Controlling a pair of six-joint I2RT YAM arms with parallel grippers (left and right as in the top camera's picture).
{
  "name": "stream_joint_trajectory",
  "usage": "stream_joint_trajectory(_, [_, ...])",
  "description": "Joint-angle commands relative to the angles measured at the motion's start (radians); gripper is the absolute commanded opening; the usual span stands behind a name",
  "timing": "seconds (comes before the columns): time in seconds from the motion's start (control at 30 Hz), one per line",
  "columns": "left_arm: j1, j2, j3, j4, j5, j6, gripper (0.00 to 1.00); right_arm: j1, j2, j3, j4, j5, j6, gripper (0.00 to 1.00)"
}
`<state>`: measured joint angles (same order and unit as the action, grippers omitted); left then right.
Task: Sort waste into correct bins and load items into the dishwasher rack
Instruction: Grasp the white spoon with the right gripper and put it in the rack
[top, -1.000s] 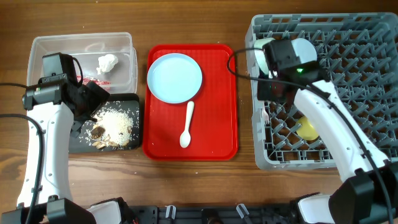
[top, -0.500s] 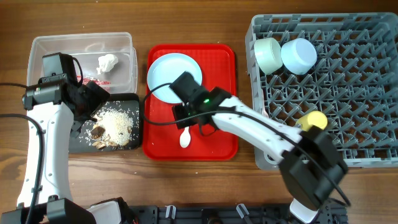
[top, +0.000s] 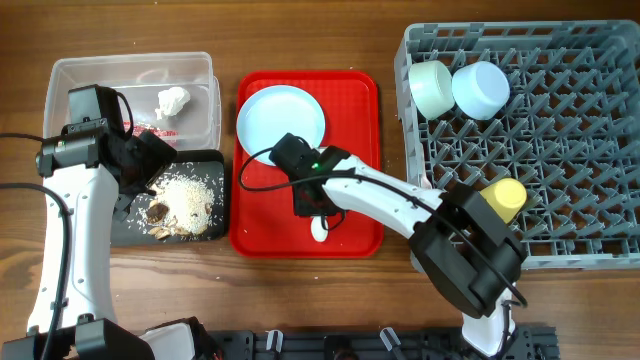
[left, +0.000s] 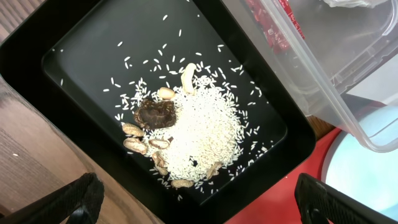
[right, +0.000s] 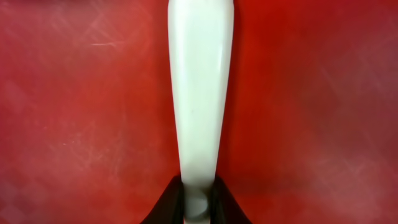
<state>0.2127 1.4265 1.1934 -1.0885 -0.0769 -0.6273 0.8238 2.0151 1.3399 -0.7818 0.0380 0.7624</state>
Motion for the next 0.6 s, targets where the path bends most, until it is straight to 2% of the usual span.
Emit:
stream_joint_trajectory(0.0, [0.003, -0.016, 0.005, -0.001, 0.005, -0.009, 1.00, -0.040, -0.094, -0.005, -0.058, 0.019, -0.032, 0.04])
stream_joint_trajectory(0.1, [0.003, -0.016, 0.005, 0.000, 0.005, -0.009, 1.00, -0.104, -0.270, -0.005, -0.106, 0.079, -0.084, 0.04])
stream_joint_trajectory(0.23, [0.003, -0.016, 0.005, 0.000, 0.005, -0.009, 1.00, -0.255, -0.482, -0.005, -0.197, 0.108, -0.244, 0.04])
stream_joint_trajectory(0.4, [0.003, -0.016, 0.005, -0.001, 0.005, -0.009, 1.00, -0.461, -0.477, -0.027, -0.312, 0.116, -0.399, 0.04])
stream_joint_trajectory(0.57, [0.003, -0.016, 0.005, -0.001, 0.005, -0.009, 1.00, -0.548, -0.449, -0.142, -0.266, 0.126, -0.408, 0.04])
